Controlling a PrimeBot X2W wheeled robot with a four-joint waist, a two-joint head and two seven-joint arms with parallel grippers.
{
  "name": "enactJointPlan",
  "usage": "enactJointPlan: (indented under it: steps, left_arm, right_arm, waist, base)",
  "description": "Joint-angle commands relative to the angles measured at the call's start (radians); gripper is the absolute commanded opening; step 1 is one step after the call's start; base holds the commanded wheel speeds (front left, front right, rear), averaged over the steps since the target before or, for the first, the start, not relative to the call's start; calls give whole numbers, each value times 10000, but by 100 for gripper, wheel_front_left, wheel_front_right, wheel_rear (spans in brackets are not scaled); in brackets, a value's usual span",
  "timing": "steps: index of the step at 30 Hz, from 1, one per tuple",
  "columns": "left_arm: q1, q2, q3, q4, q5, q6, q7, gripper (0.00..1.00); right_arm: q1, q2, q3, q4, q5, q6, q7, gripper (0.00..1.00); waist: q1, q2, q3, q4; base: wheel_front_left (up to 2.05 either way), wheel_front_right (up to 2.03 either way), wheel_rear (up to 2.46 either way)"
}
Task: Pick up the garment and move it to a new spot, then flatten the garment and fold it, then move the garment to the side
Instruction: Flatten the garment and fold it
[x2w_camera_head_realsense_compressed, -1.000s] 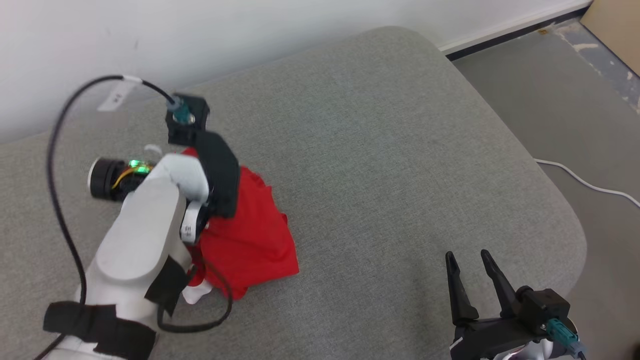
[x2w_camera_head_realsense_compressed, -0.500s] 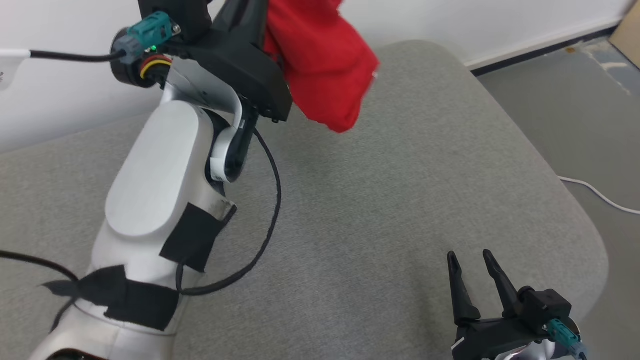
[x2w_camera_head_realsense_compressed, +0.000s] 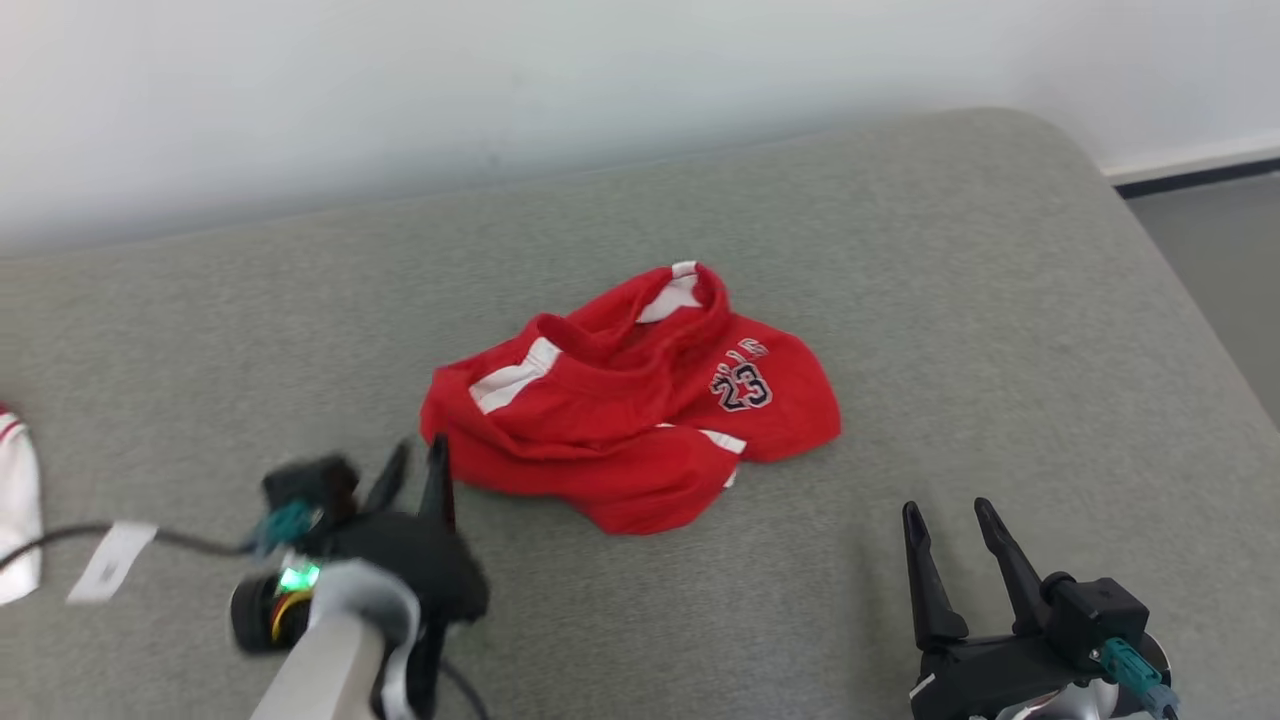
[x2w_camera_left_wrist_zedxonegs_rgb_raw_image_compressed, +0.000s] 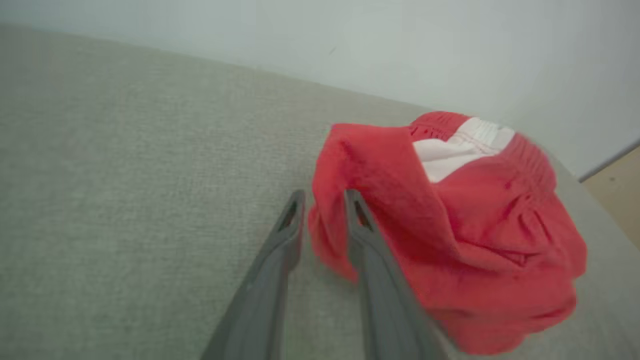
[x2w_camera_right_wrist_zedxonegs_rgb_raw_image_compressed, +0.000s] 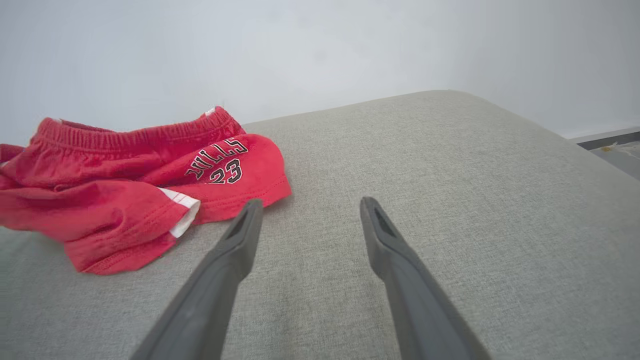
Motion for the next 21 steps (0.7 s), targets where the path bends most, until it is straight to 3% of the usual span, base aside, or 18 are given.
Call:
enactJointPlan:
  steps: [1, 8, 14, 21]
  left_arm:
    - [465, 144, 186, 81, -140, 114, -155, 100]
    - [1272, 885, 637, -402, -49, 680, -494, 100]
    - [446, 1119, -97, -1336, 494, 430, 237, 100]
    - [-1432, 840, -1557, -977, 1116, -116, 2428, 100]
  right_arm:
    - [48, -12, 0, -8, -63, 34, -3, 100]
    - [181, -8, -100, -36, -95, 34, 31, 100]
    - [82, -12, 38, 8, -2, 34, 39, 100]
    - [-89, -12, 412, 208, 302, 34, 11, 100]
  waist:
    - [1, -1, -52, 646]
    - [1, -1, -158, 1144]
    - [1, -1, -213, 1011]
    - [1, -1, -101, -503]
  base:
    - [0, 0, 0]
    - [0, 0, 0]
    - [0, 0, 0]
    - [0, 0, 0]
